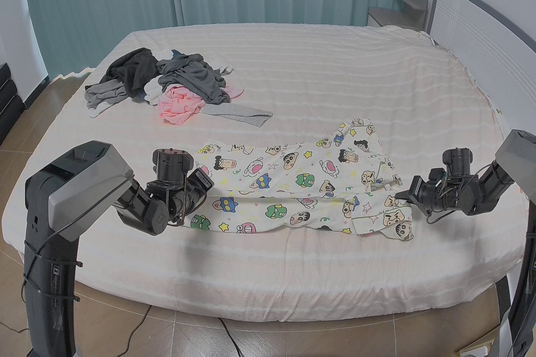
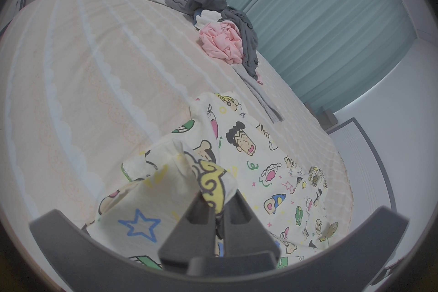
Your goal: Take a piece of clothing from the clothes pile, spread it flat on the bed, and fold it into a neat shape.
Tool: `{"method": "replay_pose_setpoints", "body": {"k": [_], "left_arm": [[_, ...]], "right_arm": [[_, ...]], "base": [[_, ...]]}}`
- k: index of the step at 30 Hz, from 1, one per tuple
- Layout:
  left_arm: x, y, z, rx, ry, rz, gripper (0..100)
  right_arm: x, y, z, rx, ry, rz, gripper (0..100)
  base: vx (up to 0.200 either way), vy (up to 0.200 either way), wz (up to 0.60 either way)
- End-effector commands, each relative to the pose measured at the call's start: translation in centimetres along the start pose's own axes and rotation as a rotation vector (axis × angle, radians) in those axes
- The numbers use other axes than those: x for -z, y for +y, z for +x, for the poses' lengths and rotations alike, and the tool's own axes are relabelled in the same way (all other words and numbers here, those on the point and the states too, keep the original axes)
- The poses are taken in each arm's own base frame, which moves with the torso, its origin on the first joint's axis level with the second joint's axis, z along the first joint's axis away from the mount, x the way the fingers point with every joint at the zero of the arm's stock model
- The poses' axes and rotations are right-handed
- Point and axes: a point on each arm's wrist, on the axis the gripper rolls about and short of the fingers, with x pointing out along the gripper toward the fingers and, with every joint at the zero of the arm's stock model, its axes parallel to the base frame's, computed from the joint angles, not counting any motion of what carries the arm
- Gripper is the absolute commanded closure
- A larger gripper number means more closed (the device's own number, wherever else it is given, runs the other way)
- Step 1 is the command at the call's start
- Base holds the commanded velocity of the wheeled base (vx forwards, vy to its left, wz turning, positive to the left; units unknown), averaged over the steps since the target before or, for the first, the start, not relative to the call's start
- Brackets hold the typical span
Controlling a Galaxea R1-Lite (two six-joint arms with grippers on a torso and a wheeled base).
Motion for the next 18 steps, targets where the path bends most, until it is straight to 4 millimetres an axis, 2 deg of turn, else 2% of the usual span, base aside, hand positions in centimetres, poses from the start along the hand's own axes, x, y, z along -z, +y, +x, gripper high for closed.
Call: {"method": "replay_pose_setpoints", "body": {"k": [1,10,11,18], "left_arm": [[0.63,0.55,0.72,-0.014,0.012,0.005,100],[0.80,0.66,1.38,-0.072,0.059,0.011,100],[0.74,0.59,1.35,-0.071,0.058,0.010,0],[0.29,0.59,1.16,-0.080,0.032,0.009,0]], "right_arm": [[0.16,-0.25,0.25,0.012,0.002,0.002,100],[0.29,-0.50,0.42,0.034,-0.004,-0.007,100],[0.30,-0.48,0.38,0.034,-0.004,-0.010,0],[-0.09,-0.28,-0.21,0.031,-0.021,-0.014,0]], "base": [[0.000,0.000,0.00],[0.000,0.000,0.00],[0.000,0.000,0.00],[0.000,0.000,0.00]]}}
